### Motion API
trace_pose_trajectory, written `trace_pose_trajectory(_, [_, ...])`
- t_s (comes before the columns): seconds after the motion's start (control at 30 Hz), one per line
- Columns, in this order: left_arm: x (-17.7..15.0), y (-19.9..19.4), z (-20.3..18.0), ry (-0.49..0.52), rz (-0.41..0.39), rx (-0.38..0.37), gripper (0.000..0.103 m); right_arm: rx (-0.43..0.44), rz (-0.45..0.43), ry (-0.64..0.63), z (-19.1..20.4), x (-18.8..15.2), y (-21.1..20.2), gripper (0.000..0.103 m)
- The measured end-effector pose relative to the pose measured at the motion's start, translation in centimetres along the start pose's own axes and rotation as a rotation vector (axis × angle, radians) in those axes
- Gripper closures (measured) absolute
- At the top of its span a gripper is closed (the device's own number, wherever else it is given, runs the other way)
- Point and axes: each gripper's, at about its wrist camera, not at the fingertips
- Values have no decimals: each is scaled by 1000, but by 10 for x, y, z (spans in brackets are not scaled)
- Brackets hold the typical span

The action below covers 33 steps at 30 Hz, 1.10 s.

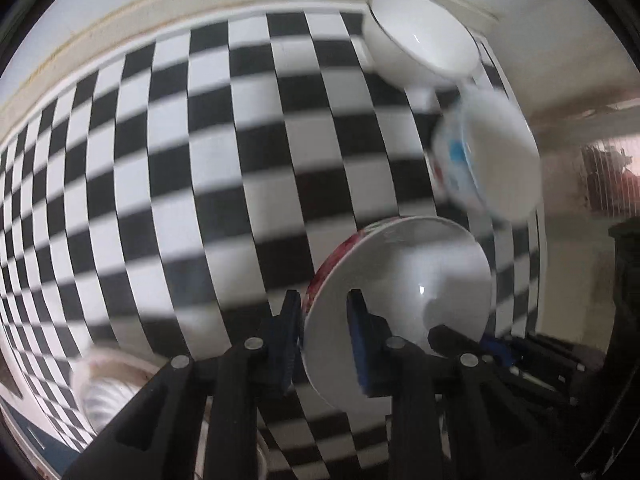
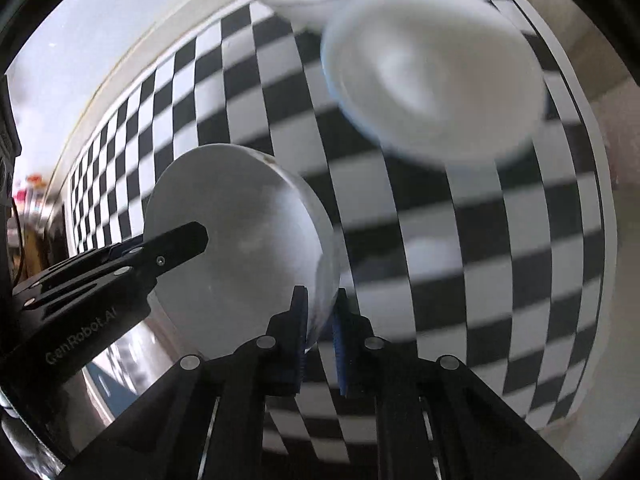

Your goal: Organize plates and bowls

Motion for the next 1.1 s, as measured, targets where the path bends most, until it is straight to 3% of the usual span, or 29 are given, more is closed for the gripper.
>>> trace_pose_trajectory(0.27, [-57, 26, 7, -34, 71, 2, 82, -4, 57, -43, 2, -43, 18, 90])
trace_pose_trajectory(0.63, [-74, 46, 3, -28, 98, 21, 82, -30, 124, -101, 8, -68, 45, 90])
trace_pose_trajectory(0.77, [-73, 26, 11, -39, 79, 26, 81, -14, 135, -115, 8, -68, 45, 90])
trace_pose_trajectory(0.9, [-69, -14, 5, -34, -5, 24, 81, 33, 100, -86, -10, -69, 19, 88])
trace_pose_trajectory(1.0, [-58, -39, 0, -21, -72, 31, 72, 58, 34, -43, -27, -62, -11, 80])
trace_pose_trajectory(1.1, [-38, -51, -5, -13, -109, 6, 70, 77, -61, 17, -46, -49, -40, 57])
Point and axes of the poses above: each gripper's, at about its wrist camera, not at the fingertips, and y roughly the way its jaws point, z to its left, x to its top, and after that the axes turned 7 degrees about -y, right-handed
